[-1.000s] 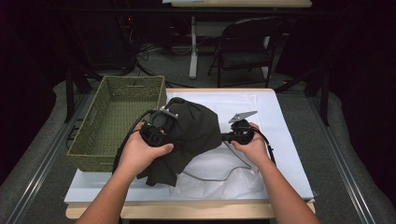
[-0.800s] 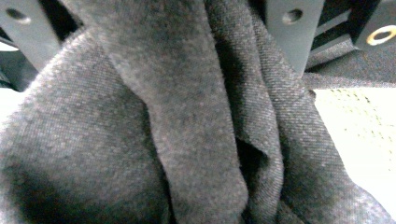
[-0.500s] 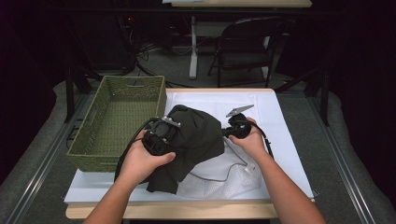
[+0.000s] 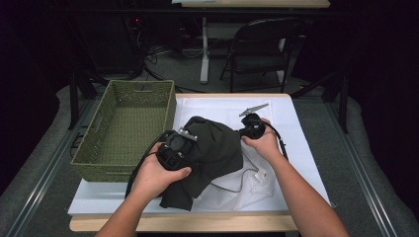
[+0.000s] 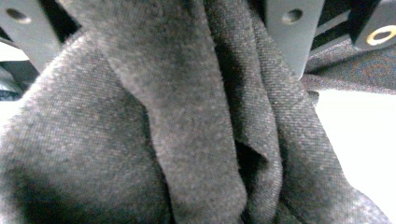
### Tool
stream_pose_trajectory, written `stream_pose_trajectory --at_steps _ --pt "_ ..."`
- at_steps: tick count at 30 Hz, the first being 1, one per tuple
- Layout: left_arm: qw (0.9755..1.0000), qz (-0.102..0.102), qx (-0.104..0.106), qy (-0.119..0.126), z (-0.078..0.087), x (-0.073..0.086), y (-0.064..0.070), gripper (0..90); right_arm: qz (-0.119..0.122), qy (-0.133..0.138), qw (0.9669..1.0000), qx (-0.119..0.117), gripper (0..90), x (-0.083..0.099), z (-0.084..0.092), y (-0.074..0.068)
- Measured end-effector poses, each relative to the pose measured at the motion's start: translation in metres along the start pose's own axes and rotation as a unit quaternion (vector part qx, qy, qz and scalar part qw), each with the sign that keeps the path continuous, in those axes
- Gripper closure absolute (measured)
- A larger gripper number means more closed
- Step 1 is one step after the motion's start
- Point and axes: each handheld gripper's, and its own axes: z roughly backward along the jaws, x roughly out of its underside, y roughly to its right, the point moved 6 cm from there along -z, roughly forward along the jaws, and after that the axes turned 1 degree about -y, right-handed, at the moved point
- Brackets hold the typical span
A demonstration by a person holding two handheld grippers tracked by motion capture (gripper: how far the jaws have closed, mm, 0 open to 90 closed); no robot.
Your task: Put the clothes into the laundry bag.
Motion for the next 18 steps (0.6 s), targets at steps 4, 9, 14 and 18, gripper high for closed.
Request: stream_pose_trajectory --at_steps 4,9,14,18 --pt "0.9999 -0.011 0.011 -0.001 -0.006 -0.003 0.01 45.9 0.005 0.004 1.0 0.0 89.0 -0.004 0.004 -0.001" --pt "0.9997 -0.009 0.021 -0.007 -0.016 -0.001 0.013 45.9 0.005 0.006 1.0 -0.001 88.9 -0.006 0.006 -0.002" --pt "0.9995 -0.012 0.025 -0.017 -0.032 0.007 0.015 45.9 0.004 0.01 0.9999 0.001 88.9 -0.007 0.008 -0.002" --pt "0.9994 -0.012 0.021 -0.023 -0.042 0.013 0.015 45.9 0.007 0.014 0.9999 0.003 88.9 -0.008 0.009 -0.003"
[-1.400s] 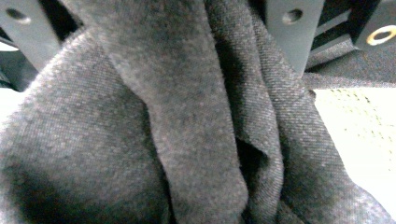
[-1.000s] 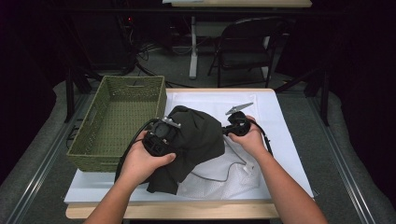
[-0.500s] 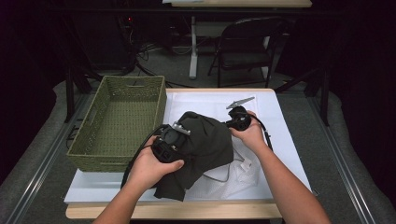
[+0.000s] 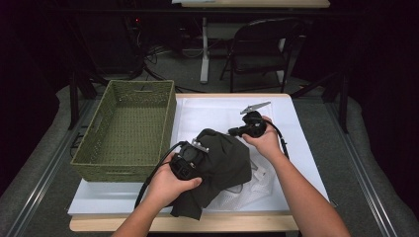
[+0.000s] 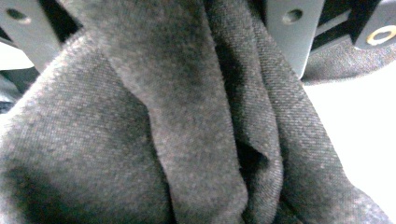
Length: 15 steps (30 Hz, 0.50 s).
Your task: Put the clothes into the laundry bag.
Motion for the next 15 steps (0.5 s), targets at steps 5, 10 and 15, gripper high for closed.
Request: stream_pose_trajectory --at_steps 5,10,15 --pt "0.9999 0.006 -0.005 -0.009 -0.013 0.01 -0.004 45.8 0.006 0.003 1.0 0.002 89.0 -0.001 0.002 -0.003" --pt "0.9996 0.013 -0.021 -0.012 -0.022 0.017 -0.01 45.8 0.011 0.005 0.9999 0.003 89.0 -0.002 0.005 -0.005" --pt "0.9993 0.021 -0.027 -0.011 -0.028 0.02 -0.015 45.7 0.016 0.004 0.9999 0.003 89.0 -0.002 0.011 -0.009"
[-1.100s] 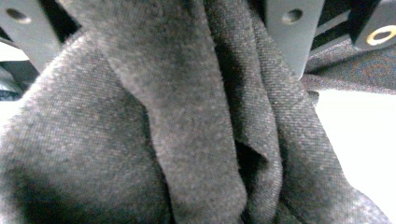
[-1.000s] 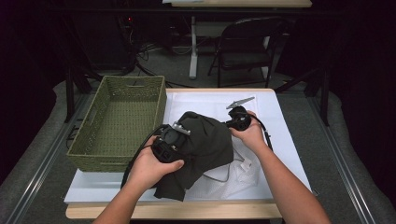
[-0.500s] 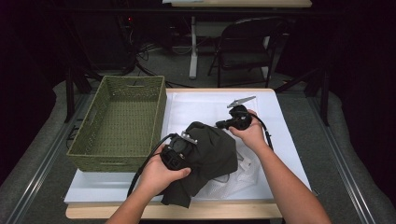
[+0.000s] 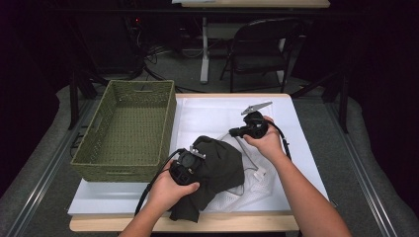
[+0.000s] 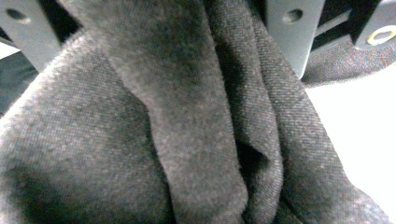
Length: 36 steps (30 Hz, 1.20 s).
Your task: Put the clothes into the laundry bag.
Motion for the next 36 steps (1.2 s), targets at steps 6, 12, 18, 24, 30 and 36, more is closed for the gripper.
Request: stream_pose_trajectory --at_steps 6,12,18,24,30,36 --pt "1.0 0.005 -0.006 0.002 -0.005 0.0 -0.002 45.7 0.007 0.001 1.0 0.0 89.0 0.003 0.011 -0.008" --pt "0.9997 0.006 -0.023 0.003 -0.009 -0.004 -0.003 45.7 0.012 0.006 0.9999 -0.003 89.0 0.002 0.019 -0.016" --pt "0.9995 0.004 -0.03 0.004 -0.012 -0.006 0.0 45.7 0.01 0.009 0.9999 -0.006 89.0 -0.002 0.024 -0.023" --pt "0.9994 -0.013 -0.031 -0.002 -0.017 -0.007 0.007 45.7 0.004 0.022 0.9997 -0.01 89.1 -0.009 0.023 -0.029" --pt "0.9991 -0.032 -0.028 -0.005 -0.018 -0.01 0.016 45.8 0.0 0.027 0.9994 -0.02 89.1 -0.017 0.017 -0.033" --pt "0.9987 -0.044 -0.024 -0.008 -0.022 -0.013 0.021 45.8 0.0 0.031 0.9991 -0.027 89.1 -0.019 0.011 -0.039"
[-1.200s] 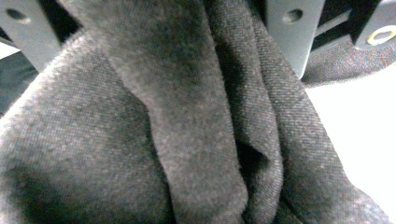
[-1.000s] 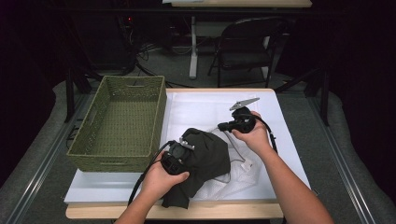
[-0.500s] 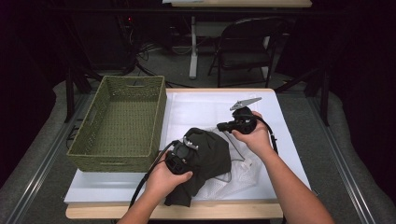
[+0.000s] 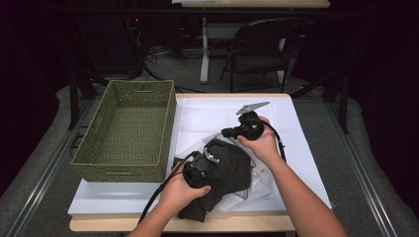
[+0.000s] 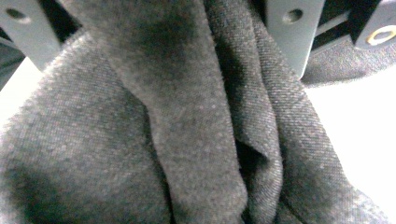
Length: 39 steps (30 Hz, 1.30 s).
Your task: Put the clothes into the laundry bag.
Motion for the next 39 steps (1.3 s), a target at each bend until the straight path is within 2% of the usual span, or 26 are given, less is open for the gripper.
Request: stream_pose_trajectory --at_steps 8,14,17,25,31,35,39 --pt "0.9998 0.005 0.012 -0.014 -0.012 -0.001 -0.002 45.7 0.006 0.014 0.9998 -0.011 89.1 -0.004 0.006 -0.009" --pt "0.9995 0.012 0.02 -0.021 -0.019 -0.002 -0.004 45.4 0.018 0.039 0.9989 -0.019 89.1 -0.008 0.023 -0.019" --pt "0.9994 0.018 0.021 -0.02 -0.02 -0.002 -0.005 45.3 0.02 0.043 0.9987 -0.021 89.1 -0.008 0.027 -0.022" --pt "0.999 0.026 0.03 -0.022 -0.023 -0.002 -0.009 44.9 0.039 0.048 0.9979 -0.021 89.1 0.007 0.038 -0.04" --pt "0.9991 0.035 0.023 -0.007 -0.021 -0.006 -0.009 45.5 0.031 0.063 0.9974 -0.018 89.2 0.018 0.044 -0.044" --pt "0.9989 0.042 0.023 0.004 -0.012 -0.013 -0.011 45.8 0.023 0.078 0.9964 -0.024 89.1 0.014 0.048 -0.044" --pt "0.999 0.042 0.01 0.012 -0.008 -0.02 -0.014 45.8 0.027 0.088 0.9955 -0.022 89.2 0.01 0.051 -0.044"
